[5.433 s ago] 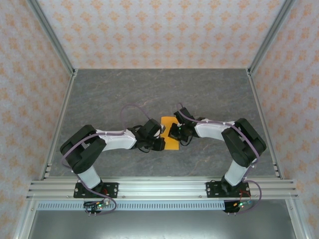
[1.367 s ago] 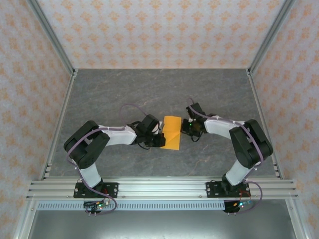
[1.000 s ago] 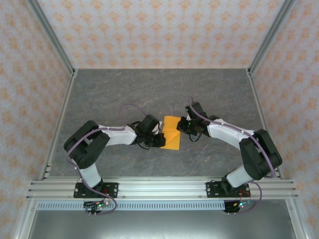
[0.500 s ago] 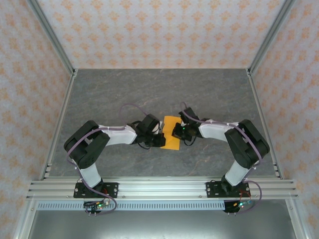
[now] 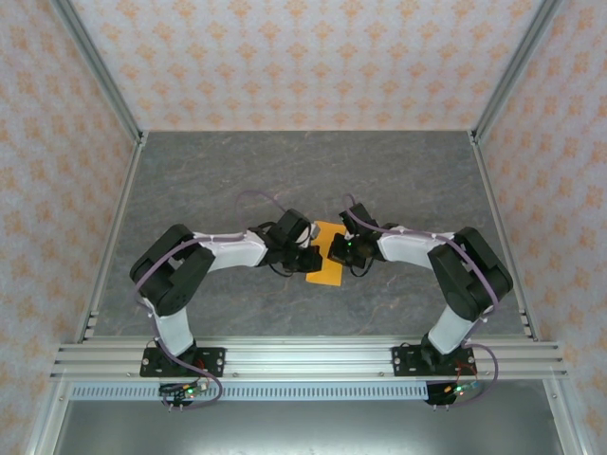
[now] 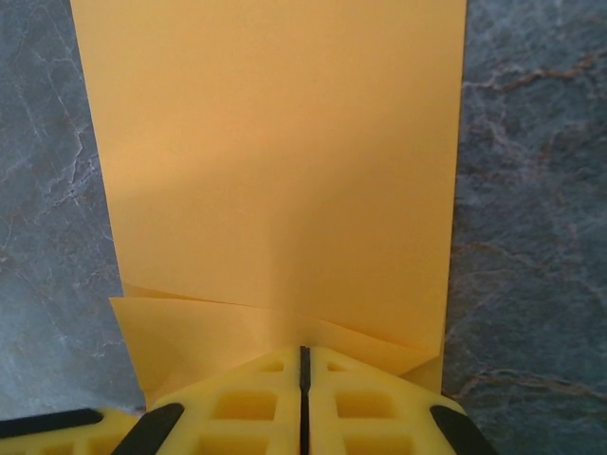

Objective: Fold a paper plane with a square sheet of paper (fold left side to right side)
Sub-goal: Fold the triangle a second time at the center of the table.

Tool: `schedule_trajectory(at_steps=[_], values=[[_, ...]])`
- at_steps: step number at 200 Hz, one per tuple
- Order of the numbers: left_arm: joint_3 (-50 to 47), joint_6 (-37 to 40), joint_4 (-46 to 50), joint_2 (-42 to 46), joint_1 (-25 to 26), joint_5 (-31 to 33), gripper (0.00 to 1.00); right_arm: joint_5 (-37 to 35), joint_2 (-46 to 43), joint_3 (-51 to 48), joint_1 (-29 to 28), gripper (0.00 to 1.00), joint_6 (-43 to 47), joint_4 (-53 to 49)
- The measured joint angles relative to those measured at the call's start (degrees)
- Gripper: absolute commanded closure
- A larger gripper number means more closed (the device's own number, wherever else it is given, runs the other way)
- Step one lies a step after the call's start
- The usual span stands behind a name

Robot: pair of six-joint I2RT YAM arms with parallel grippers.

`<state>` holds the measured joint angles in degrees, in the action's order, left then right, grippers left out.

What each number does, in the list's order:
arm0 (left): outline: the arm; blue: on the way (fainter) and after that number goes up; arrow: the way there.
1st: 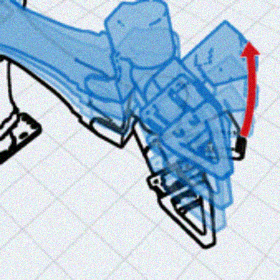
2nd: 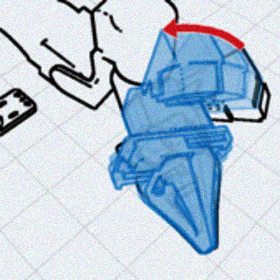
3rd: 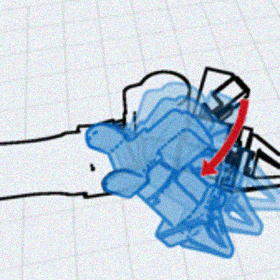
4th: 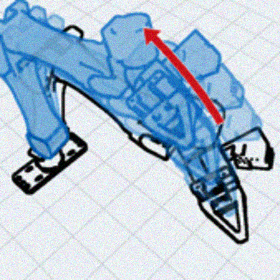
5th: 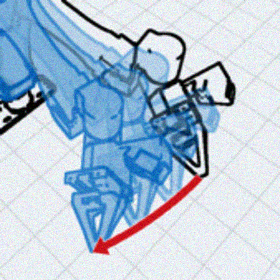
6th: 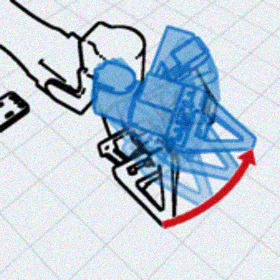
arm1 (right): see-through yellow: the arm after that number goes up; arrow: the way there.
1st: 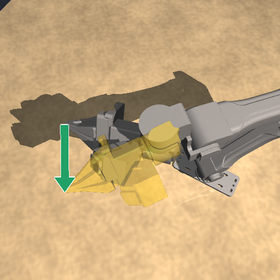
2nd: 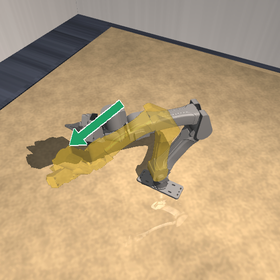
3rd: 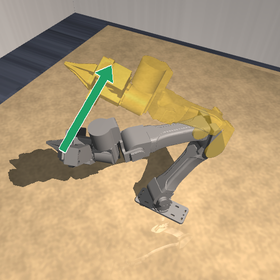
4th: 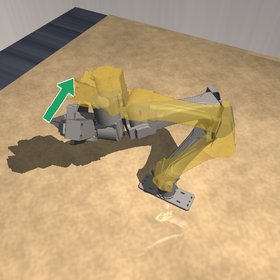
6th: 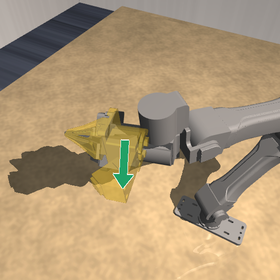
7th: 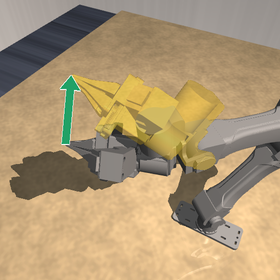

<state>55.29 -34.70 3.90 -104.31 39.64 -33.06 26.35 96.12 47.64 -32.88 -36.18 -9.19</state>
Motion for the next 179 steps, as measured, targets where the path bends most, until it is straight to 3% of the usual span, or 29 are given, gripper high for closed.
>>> schedule_trajectory(at_steps=[95,179], values=[[1.57,0.22,0.02,-2.67,0.0,-0.76,0.96,-0.28,0.07,0.26,0.0,0.92,0.04,-0.48],[-6.4,0.24,0.0,4.13,0.0,0.9,0.95,-0.37,0.22,0.76,-0.15,0.92,0.26,-1.38]])
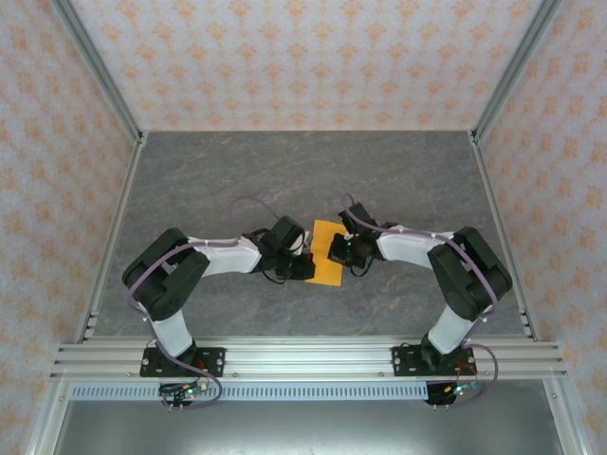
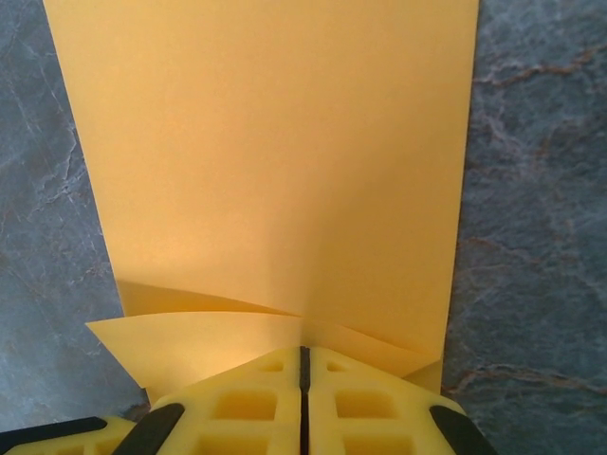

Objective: Fold a paper plane with a square sheet of paper (fold left side to right side)
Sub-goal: Fold the triangle a second time at the center of the table.

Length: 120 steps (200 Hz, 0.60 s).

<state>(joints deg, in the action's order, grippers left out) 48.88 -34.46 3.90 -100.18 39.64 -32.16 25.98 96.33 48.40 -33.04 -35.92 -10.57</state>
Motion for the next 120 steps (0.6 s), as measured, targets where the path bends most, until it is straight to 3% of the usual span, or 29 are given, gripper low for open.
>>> schedule_trajectory(at_steps=[120], values=[[-6.62,-0.04,3.17,7.41,0.0,3.04,0.95,0.15,0.2,0.37,-0.13,0.89,0.2,-0.5]])
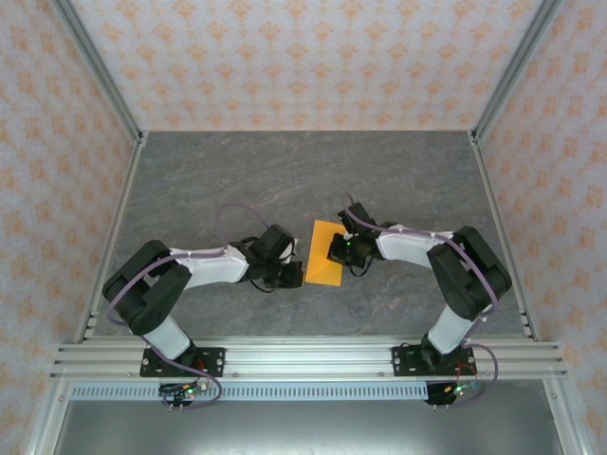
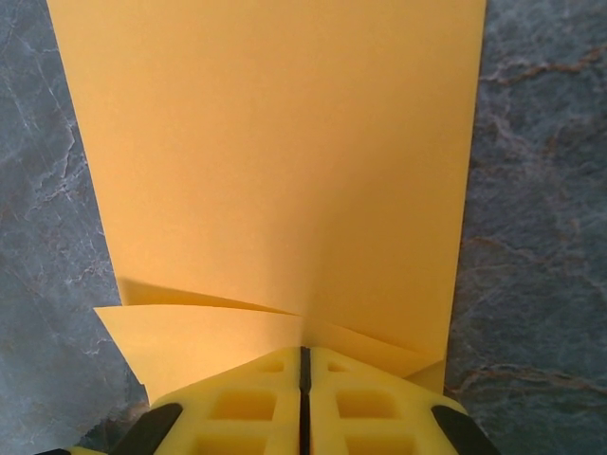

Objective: Fold a paper plane with a square sheet of paper (fold left side to right side)
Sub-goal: Fold the triangle a second time at the center of the table, then turn over the paper at the center of the table.

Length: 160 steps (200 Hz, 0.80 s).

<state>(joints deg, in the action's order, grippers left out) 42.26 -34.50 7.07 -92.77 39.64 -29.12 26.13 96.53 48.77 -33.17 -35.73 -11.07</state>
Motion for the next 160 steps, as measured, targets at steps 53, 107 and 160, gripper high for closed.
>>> schedule_trajectory(at_steps=[53,107,160], values=[[-1.16,-0.04,4.33,6.95,-1.88,1.09,0.74,-3.13,-7.32,0.9,0.02,0.56,2.62,-3.17],[1.51,-1.05,3.72,8.33,-3.69,1.75,0.63,-5.31,-21.62,-2.99,3.65,0.39,4.2,-2.73],[9.07,-1.55,-0.22,-0.76,-3.69,-0.17,0.58,-1.01,-21.81,-12.15,4.96,0.39,1.4,0.11]])
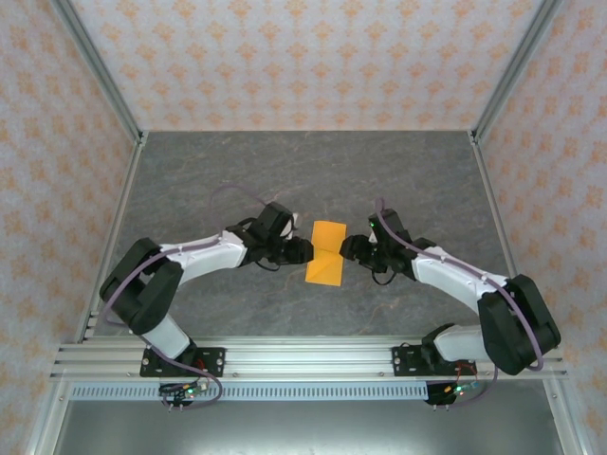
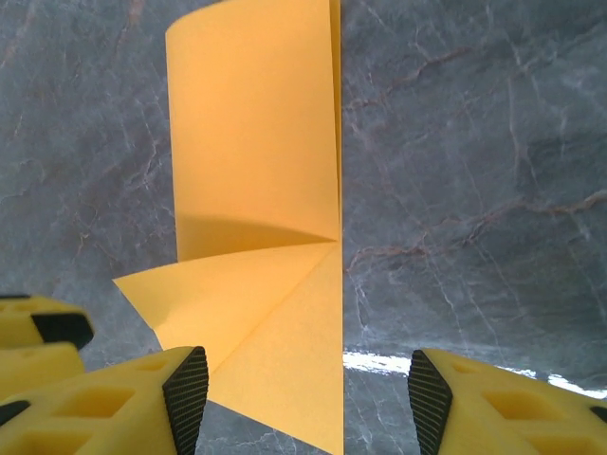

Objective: Fold a paper plane with a square sheet of paper (fold left side to right side)
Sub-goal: Turn over the paper at the center of the table.

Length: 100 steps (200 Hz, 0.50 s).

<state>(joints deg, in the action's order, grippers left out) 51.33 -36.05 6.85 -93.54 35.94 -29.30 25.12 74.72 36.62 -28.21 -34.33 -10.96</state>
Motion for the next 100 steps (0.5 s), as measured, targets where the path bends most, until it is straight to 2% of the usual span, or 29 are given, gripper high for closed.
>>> schedule_trajectory(at_steps=[48,62,86,100], values=[[4.52,-0.04,-2.05,-7.65,0.0,-1.81,0.56,1.99,0.0,-0.07,0.0,0.39,-0.79,2.67],[5.03,-0.22,-2.43,-8.94,0.0,-2.45,0.63,2.36,0.0,-0.09,0.0,0.39,-0.85,3.13],[5.73,0.02,-2.43,-10.01,0.0,-3.1,0.84,2.99,0.35,-0.09,0.0,0.39,-1.05,3.74],[5.79,0.09,-2.45,-10.01,0.0,-3.04,0.9,3.39,0.96,-0.09,-0.02,0.39,-1.22,4.26]])
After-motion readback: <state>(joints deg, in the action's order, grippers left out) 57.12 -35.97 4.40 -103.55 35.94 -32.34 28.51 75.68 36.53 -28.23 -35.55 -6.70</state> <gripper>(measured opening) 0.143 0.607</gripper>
